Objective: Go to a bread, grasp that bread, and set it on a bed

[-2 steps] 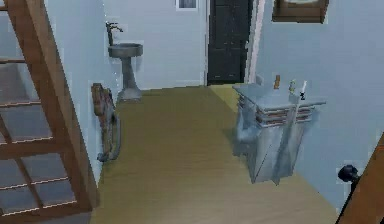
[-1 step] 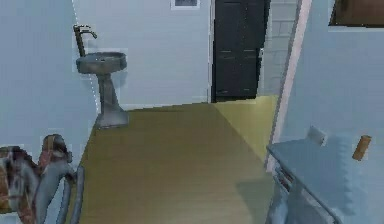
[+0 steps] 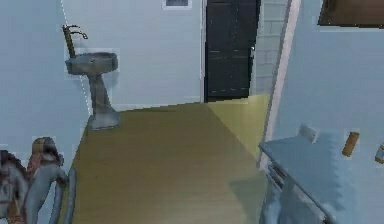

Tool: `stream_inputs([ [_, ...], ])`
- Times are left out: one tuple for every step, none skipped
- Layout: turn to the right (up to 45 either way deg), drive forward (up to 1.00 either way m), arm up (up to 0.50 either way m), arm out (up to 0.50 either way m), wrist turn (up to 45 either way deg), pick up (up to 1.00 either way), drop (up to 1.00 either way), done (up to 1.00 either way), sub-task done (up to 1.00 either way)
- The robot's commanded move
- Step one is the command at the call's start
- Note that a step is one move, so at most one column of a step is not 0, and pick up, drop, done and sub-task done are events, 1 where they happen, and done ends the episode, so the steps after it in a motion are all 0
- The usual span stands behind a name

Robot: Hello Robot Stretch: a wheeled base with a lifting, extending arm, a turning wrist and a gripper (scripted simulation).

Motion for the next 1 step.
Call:
stream_inputs([
  [-6.0, 0.0, 0.0, 0.0, 0.0, 0.0, 0.0, 0.0, 0.0],
])
